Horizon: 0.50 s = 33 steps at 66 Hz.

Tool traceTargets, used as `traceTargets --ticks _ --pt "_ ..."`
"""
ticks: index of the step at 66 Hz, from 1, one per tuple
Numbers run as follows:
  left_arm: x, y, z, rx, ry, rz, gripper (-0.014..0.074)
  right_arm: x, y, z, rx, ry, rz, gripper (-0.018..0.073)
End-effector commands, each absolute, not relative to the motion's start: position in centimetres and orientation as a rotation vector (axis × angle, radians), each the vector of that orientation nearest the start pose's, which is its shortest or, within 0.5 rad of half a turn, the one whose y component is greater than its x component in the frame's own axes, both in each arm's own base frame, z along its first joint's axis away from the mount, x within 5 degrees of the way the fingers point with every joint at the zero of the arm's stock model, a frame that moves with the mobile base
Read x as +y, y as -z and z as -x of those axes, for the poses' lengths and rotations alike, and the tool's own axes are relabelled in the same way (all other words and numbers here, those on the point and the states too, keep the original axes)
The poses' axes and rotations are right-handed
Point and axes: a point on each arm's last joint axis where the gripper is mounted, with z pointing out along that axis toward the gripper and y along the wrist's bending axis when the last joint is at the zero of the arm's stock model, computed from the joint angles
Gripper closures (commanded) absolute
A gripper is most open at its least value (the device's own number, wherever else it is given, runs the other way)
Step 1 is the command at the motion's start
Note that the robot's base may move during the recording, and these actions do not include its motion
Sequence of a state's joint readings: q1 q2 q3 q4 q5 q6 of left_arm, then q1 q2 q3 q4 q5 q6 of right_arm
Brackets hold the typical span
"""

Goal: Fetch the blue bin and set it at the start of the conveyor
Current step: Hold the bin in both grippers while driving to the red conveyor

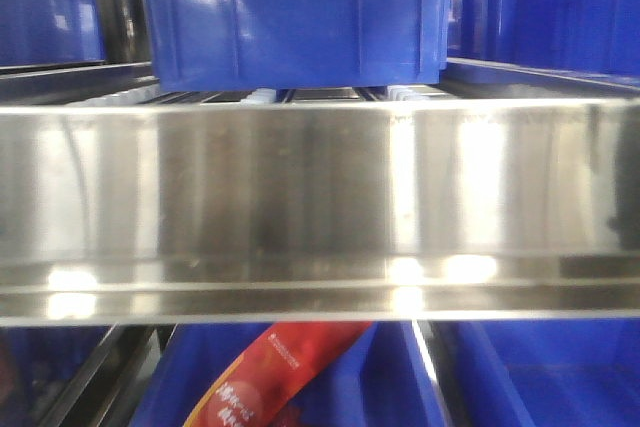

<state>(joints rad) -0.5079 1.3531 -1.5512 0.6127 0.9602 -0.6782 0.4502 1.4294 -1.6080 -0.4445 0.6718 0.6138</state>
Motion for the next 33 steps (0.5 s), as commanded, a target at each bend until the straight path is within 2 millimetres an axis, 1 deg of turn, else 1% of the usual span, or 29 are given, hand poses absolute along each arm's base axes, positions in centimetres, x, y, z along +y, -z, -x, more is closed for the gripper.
traceTargets --ticks 1,21,33 --pt "-9.6 -46.1 -26.2 2.039 -0.058 0.039 0.0707 11.8 -48.2 -29.3 1.783 -0.270 0.046 0.0713" --pt "-9.7 -46.1 -26.2 2.036 -0.055 0.037 0.0707 12.3 -49.2 -29.3 1.677 -0.327 0.080 0.0713" --pt "-9.7 -46.1 -26.2 2.036 -0.055 0.037 0.0707 12.4 -49.3 -29.3 1.665 -0.334 0.084 0.0713"
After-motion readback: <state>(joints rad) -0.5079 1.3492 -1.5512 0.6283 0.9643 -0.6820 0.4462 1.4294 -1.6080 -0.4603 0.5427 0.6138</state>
